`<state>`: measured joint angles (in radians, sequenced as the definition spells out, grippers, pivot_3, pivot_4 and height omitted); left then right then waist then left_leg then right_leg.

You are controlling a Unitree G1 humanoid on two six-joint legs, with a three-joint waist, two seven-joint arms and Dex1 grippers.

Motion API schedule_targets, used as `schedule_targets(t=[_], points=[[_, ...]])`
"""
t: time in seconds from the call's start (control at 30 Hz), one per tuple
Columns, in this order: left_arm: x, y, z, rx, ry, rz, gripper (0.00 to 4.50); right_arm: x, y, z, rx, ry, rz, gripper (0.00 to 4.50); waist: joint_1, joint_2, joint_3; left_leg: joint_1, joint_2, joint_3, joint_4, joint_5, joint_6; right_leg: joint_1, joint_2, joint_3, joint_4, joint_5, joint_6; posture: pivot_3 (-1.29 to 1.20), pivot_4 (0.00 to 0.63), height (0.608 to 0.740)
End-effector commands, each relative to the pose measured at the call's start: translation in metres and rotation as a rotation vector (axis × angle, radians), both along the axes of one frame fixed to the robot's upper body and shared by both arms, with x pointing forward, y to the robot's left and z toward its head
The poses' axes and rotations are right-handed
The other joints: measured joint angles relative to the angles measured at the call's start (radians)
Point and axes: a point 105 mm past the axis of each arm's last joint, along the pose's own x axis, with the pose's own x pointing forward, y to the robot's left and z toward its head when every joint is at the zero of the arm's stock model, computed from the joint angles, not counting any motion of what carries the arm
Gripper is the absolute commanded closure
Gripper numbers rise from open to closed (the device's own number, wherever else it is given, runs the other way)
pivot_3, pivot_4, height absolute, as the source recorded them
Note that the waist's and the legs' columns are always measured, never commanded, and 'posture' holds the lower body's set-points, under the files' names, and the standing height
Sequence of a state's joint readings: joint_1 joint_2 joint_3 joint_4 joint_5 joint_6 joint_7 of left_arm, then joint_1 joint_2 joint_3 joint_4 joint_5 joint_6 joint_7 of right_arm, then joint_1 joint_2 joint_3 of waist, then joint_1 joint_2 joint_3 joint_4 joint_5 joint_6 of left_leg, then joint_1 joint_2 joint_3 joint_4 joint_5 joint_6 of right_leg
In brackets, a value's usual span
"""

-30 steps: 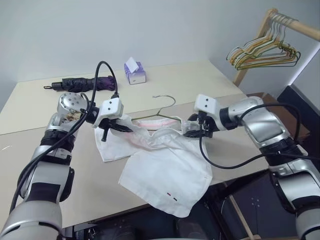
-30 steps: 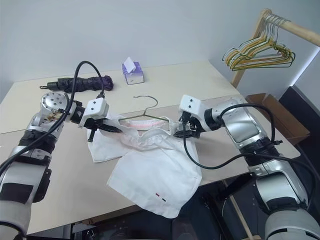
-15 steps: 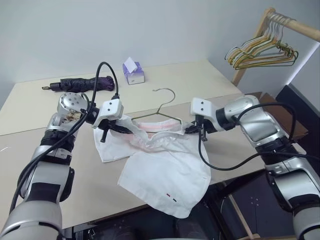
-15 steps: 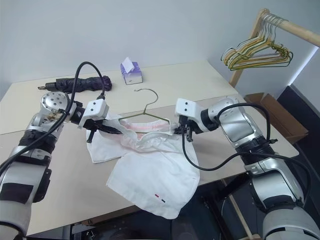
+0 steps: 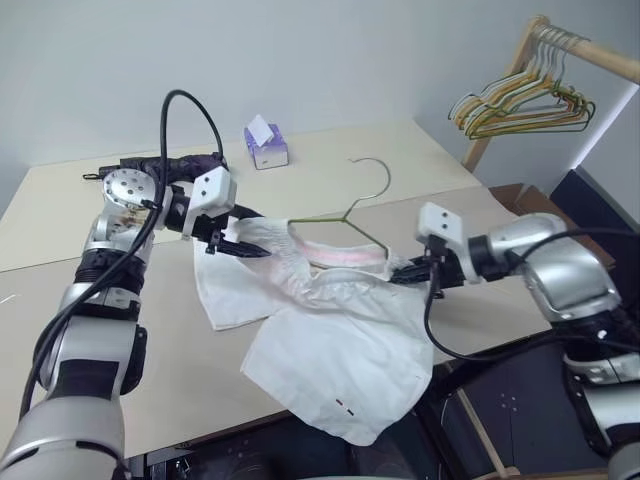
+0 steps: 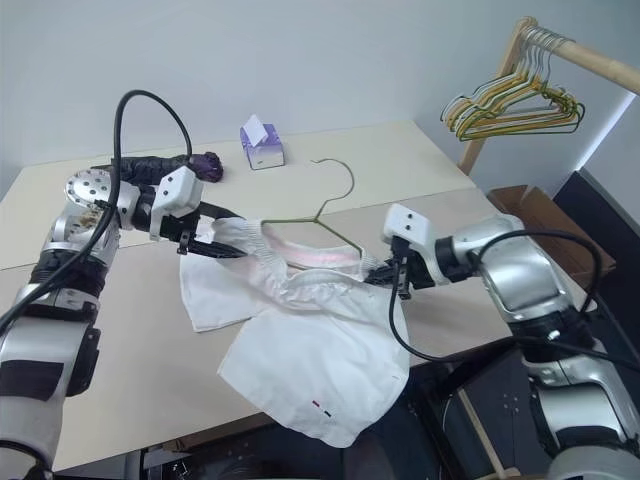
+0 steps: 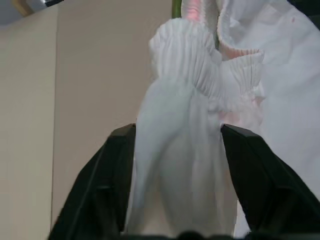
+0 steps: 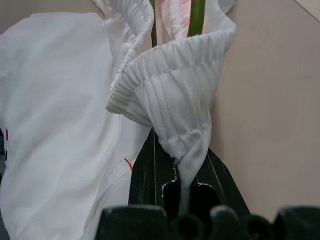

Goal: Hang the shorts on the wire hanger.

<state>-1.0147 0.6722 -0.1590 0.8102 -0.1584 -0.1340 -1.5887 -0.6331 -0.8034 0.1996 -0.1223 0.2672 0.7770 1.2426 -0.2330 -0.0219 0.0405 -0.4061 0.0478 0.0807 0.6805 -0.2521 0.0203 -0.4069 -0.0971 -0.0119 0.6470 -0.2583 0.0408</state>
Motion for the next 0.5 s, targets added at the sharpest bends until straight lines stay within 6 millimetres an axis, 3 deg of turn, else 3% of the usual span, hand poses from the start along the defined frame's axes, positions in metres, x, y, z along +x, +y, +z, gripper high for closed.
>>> schedule_targets(t=[0.03, 0.07, 0.3, 0.4, 0.5], points=[[0.025, 0.005, 0.037, -0.14, -0.173, 0.174, 0.29, -0.014, -0.009, 0.016, 0.072, -0.002, -0.068, 4.5, -0.001, 0.0, 0.0, 0.0, 0.0, 0.0, 0.0, -0.001, 0.001, 0.0, 0.0, 0.0, 0.0, 0.0, 0.0, -0.26, 0.0, 0.74], [0.029, 0.005, 0.045, -0.185, -0.196, 0.209, 0.02, -0.016, -0.013, 0.014, 0.083, 0.011, -0.102, 4.5, 0.001, 0.0, 0.0, 0.0, 0.0, 0.0, 0.0, -0.002, 0.004, 0.0, 0.0, 0.0, 0.0, 0.0, 0.0, -0.27, 0.0, 0.74], [0.025, 0.003, 0.084, -0.444, -0.179, 0.23, 0.02, -0.026, -0.042, -0.004, 0.119, 0.099, -0.453, 4.5, 0.0, -0.001, 0.0, 0.0, -0.001, -0.001, 0.0, -0.002, 0.003, 0.001, -0.001, 0.0, 0.0, 0.0, 0.0, -0.28, 0.01, 0.74], [0.004, -0.018, 0.109, -0.654, -0.064, 0.169, 0.02, -0.028, -0.055, -0.003, 0.131, 0.107, -0.629, 4.5, 0.0, -0.001, 0.0, 0.0, 0.0, -0.001, 0.0, -0.002, 0.004, 0.001, -0.001, 0.001, 0.001, 0.0, 0.0, -0.29, 0.02, 0.74], [-0.025, -0.04, 0.117, -0.746, 0.018, 0.092, 0.02, -0.029, -0.07, -0.001, 0.162, 0.127, -0.797, 4.5, 0.0, -0.001, 0.0, 0.0, 0.001, -0.002, 0.0, -0.002, 0.004, 0.001, -0.001, 0.001, 0.001, 0.0, 0.0, -0.3, 0.031, 0.74]])
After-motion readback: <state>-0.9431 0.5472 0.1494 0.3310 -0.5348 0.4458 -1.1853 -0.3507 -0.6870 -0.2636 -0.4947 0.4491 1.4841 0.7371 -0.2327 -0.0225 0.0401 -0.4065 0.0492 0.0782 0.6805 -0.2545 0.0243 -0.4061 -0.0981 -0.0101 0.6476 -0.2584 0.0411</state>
